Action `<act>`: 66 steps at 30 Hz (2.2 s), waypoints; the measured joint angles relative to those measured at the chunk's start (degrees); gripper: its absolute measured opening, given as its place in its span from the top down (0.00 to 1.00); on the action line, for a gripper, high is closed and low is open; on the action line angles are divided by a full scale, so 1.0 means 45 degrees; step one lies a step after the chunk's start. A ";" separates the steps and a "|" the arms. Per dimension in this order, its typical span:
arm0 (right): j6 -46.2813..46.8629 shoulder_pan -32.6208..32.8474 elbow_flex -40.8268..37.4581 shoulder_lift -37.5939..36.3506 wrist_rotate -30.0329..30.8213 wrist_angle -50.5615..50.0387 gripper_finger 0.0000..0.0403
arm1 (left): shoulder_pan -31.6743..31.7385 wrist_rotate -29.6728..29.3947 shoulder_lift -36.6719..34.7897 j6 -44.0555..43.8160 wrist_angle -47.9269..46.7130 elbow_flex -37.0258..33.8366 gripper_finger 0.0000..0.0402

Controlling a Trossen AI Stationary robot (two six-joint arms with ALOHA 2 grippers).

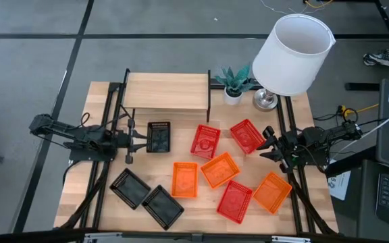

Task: Stack baskets on shelf by color
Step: Put the top black bin on the shelf

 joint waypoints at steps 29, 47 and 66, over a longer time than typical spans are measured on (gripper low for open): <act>-0.0028 -0.0003 0.0000 0.0003 0.0017 -0.0002 0.72 | 0.0002 -0.0144 -0.0005 -0.2504 0.3041 -0.0005 0.77; -0.0378 -0.0005 0.0000 0.0009 0.0675 0.1516 0.72 | -0.0003 -0.0233 -0.0005 -0.3491 0.3133 -0.0004 0.77; -0.1400 -0.0005 0.3136 0.1432 0.1681 -0.0383 0.72 | -0.0003 -0.0255 -0.0002 -0.2821 0.3174 -0.0002 0.77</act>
